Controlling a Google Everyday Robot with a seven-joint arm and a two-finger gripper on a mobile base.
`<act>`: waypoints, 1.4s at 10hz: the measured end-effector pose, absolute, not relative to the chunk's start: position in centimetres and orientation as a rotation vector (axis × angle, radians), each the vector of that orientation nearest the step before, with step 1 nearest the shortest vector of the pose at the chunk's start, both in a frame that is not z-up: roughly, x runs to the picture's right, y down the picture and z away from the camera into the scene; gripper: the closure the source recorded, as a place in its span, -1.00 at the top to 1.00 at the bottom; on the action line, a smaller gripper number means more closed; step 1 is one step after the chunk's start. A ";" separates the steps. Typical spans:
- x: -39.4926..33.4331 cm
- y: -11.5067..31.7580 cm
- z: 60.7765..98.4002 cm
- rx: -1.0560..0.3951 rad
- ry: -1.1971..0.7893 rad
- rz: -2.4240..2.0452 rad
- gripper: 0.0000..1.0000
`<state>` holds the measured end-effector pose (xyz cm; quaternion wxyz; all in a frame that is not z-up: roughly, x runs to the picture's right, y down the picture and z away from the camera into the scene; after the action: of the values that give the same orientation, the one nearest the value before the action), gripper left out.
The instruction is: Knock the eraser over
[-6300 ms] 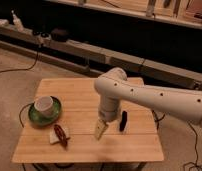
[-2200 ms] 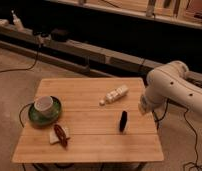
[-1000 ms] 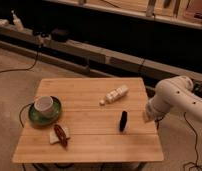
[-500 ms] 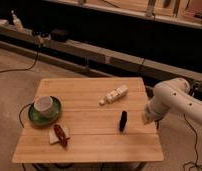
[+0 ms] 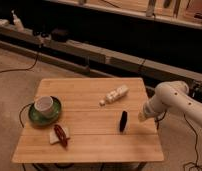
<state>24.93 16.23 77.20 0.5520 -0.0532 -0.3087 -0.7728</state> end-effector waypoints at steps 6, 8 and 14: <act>25.1 16.3 80.4 0.057 -0.632 -1.894 -1.00; 23.5 16.5 80.6 0.121 -0.610 -1.944 -1.00; 20.7 18.3 82.1 0.103 -0.539 -2.021 -1.00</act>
<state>20.68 18.27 82.11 0.5001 0.0424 -0.2231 -0.8357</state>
